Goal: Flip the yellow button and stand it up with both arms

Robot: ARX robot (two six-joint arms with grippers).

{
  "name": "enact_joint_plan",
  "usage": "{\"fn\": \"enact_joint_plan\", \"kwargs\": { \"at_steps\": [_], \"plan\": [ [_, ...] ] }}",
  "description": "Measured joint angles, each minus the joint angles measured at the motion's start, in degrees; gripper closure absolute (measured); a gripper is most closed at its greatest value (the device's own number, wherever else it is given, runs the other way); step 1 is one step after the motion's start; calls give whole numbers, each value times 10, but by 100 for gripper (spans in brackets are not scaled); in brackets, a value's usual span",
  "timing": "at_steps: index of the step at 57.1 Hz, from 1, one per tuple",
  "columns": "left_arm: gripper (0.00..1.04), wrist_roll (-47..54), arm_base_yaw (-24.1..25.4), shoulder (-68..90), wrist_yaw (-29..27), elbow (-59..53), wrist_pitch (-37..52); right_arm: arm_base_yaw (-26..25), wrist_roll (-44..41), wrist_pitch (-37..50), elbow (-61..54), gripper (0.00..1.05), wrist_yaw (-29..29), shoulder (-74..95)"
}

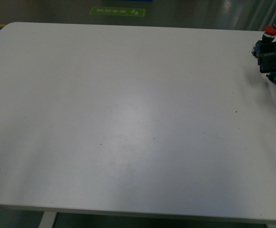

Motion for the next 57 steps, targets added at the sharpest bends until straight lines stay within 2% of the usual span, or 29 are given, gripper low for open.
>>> {"fn": "enact_joint_plan", "kwargs": {
  "at_steps": [21,28,33,38,45,53,57],
  "plan": [
    [7,0,0,0,0,0,0,10,32,-17,-16,7,-17,-43],
    [7,0,0,0,0,0,0,12,70,-35,-33,7,-51,-81],
    [7,0,0,0,0,0,0,11,136,-43,-63,7,-113,-142],
    [7,0,0,0,0,0,0,8,185,-36,-90,7,-149,-185],
    [7,0,0,0,0,0,0,5,237,24,-174,7,-190,-271],
    [7,0,0,-1,0,0,0,4,249,49,-219,9,-186,-311],
    [7,0,0,0,0,0,0,7,192,185,-273,21,-139,-306]
  ]
}}
